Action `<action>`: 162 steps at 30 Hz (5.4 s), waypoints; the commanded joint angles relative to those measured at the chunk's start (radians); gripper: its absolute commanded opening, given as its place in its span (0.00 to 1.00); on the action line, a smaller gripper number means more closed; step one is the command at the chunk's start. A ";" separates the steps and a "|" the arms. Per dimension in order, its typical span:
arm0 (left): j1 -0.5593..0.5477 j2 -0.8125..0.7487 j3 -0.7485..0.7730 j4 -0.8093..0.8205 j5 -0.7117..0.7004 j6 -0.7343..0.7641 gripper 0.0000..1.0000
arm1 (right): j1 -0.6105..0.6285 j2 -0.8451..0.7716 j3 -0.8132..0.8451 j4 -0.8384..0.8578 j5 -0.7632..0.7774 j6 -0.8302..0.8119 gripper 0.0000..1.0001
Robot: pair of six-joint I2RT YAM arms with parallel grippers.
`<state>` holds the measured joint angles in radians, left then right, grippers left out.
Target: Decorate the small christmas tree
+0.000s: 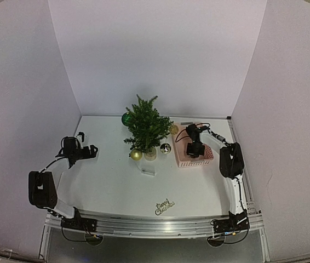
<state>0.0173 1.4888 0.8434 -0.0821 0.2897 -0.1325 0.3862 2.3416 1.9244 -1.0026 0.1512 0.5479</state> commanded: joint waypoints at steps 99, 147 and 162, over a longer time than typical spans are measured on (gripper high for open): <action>-0.496 0.510 1.362 -0.094 0.592 0.128 0.00 | 0.295 -0.696 -0.082 0.604 -0.025 -0.255 0.87; -0.483 0.537 1.296 0.041 0.674 0.069 0.00 | 0.284 -0.771 -0.194 0.630 -0.019 -0.215 0.86; -0.480 0.533 1.192 0.131 0.772 0.075 0.00 | 0.284 -0.789 -0.212 0.633 -0.013 -0.222 0.86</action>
<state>-0.4694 2.0449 2.0472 0.0698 1.0247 -0.0990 0.6727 1.5980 1.7161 -0.4034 0.1318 0.3233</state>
